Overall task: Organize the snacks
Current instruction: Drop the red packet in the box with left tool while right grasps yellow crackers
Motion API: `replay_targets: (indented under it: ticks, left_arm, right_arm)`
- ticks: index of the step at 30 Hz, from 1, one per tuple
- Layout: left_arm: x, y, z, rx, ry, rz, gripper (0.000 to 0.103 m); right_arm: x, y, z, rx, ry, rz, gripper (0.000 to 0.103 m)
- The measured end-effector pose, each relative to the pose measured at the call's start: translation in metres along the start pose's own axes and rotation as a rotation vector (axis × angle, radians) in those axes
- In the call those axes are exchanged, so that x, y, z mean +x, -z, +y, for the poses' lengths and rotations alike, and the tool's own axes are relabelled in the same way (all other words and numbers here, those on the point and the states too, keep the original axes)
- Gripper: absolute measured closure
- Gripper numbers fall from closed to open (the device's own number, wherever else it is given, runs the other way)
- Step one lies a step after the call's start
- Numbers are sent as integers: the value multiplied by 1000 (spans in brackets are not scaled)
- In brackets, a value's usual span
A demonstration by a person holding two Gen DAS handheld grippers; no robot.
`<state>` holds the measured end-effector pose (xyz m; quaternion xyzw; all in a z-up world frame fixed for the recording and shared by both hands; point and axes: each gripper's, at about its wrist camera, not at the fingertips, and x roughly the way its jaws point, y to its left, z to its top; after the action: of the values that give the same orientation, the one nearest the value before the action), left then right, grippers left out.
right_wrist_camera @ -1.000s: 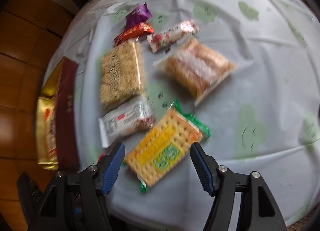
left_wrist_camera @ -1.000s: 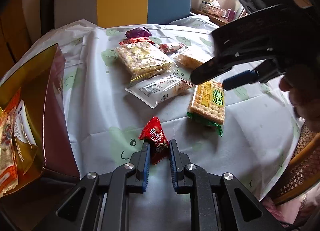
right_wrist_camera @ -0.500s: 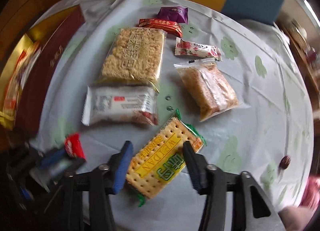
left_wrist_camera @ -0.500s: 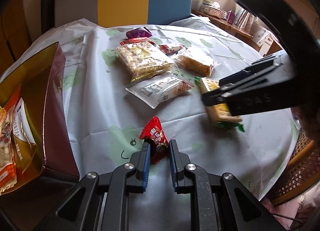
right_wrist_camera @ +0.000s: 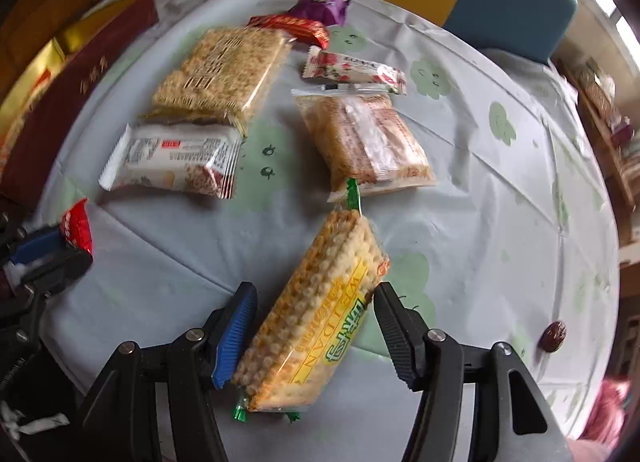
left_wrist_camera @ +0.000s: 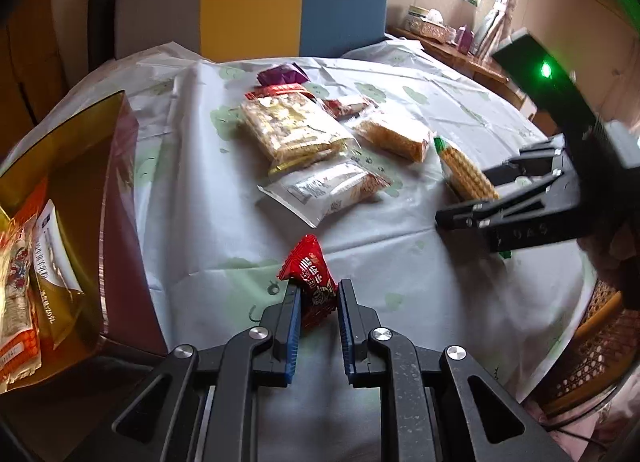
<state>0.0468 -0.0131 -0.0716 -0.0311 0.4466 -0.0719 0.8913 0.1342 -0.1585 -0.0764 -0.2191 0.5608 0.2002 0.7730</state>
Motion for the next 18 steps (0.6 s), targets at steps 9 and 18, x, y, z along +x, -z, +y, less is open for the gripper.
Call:
replay_targets:
  ticks: [9, 18]
  left_arm:
    - [-49, -19, 21, -73, 26, -121, 86]
    - [-70, -60, 105, -253, -53, -164, 86]
  right_arm:
    - [9, -16, -29, 71, -65, 36, 41]
    - [7, -19, -51, 132, -123, 60, 48]
